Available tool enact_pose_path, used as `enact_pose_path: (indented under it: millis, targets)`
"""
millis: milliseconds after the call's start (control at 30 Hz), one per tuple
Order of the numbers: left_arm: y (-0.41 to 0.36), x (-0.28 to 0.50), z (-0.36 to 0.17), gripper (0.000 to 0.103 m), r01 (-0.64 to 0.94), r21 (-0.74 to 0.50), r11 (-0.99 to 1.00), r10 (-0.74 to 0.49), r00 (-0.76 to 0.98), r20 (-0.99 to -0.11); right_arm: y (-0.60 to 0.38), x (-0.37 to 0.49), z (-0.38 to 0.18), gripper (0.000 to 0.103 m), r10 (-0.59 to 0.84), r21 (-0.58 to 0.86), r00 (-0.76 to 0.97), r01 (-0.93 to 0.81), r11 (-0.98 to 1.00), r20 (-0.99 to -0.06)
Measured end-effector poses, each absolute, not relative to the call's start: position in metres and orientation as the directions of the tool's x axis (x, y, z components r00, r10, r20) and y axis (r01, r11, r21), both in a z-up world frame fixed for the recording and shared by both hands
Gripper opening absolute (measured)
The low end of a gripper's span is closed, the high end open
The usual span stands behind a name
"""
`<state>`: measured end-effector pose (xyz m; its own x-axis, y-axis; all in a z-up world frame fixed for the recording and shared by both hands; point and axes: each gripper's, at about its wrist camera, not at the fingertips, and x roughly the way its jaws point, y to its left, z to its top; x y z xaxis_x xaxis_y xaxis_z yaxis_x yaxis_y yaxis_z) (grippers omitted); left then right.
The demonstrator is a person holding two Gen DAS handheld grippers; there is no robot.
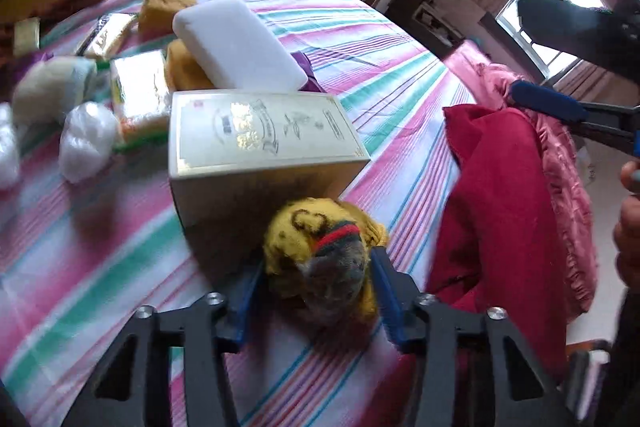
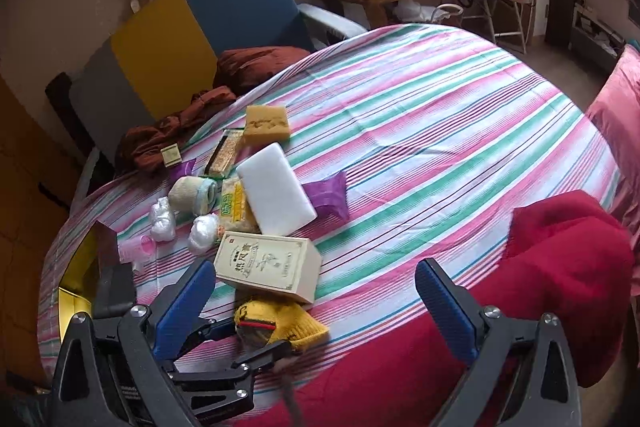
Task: Organize objects
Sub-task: 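Lift the glove with the left gripper while the right gripper grasps the cream box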
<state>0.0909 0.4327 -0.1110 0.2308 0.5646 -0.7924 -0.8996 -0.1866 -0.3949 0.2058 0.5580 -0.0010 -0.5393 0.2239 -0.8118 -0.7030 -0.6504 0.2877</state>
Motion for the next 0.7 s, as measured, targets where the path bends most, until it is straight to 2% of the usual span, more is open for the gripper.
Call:
enact_pose_path:
  millis: [33, 433, 567, 700]
  targets:
    - [0.428, 0.089, -0.110, 0.044, -0.899, -0.398, -0.183, 0.575, 0.231, -0.785, 0.557, 0.200, -0.004, 0.102, 0.211, 0.290, -0.536, -0.699, -0.653, -0.817]
    - [0.333, 0.056, -0.090, 0.044, -0.890, -0.331, -0.313, 0.633, 0.064, -0.772, 0.541, 0.130, -0.056, 0.102, 0.102, 0.239, -0.407, -0.703, -0.670, -0.908]
    - [0.309, 0.050, -0.084, 0.044, -0.880, -0.332, -0.341, 0.649, 0.035, -0.760, 0.533, 0.120, -0.044, 0.102, 0.180, 0.122, -0.366, -0.665, -0.736, -0.913]
    - [0.290, 0.049, -0.076, 0.044, -0.880, -0.327, -0.344, 0.664, 0.018, -0.748, 0.517, 0.101, -0.038, 0.102, 0.219, -0.057, -0.335, -0.431, -0.900, -0.917]
